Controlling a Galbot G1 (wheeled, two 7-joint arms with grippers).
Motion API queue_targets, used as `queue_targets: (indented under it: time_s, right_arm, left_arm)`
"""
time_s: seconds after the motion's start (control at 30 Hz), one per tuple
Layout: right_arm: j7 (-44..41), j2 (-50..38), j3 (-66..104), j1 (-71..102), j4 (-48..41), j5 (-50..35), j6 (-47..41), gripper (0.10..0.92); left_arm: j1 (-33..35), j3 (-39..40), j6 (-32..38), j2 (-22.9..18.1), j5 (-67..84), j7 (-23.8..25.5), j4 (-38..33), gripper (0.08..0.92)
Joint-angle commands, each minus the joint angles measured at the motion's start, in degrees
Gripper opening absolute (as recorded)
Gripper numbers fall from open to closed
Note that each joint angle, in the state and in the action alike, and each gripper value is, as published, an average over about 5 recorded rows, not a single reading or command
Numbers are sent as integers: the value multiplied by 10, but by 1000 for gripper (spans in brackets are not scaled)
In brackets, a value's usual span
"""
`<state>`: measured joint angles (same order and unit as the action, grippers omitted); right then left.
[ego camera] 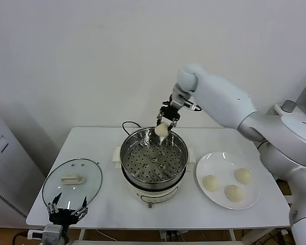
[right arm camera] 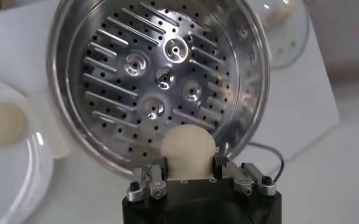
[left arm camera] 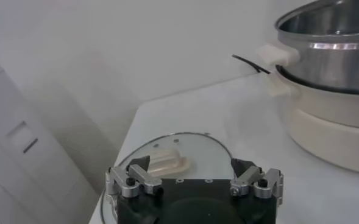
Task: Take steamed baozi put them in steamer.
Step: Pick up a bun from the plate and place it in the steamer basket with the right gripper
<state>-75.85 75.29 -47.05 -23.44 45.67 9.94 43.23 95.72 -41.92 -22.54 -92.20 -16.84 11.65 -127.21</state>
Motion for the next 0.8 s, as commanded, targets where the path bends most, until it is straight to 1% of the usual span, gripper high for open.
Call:
queue_targets:
  time_s: [0.03,0.13,0.27,0.5,0.6,0.8]
  right_arm:
    - [48,59,-7,13,-9,117,68,458]
    - [56,62,-3,26,-8,134,68,458]
    - [79,65,19,51,-8,193,68,458]
    - [105,66,33,79,-9,232,68,458]
    - [112,66,37,86,-8,243,68,458]
    - [115,66,33,92,-8,232,68,459]
  left_arm:
    - [0,-5,-1,-28,5,0,0,823]
    - [-1,-4,-2,-28,6,0,0,823]
    - [-1,-4,-1,-28,6,0,2,823]
    - [-2,-3,-3,-28,6,0,1,823]
    - [-1,-2,-2,-28,6,0,1,823]
    - [-1,-2,-3,-28,6,0,1,823]
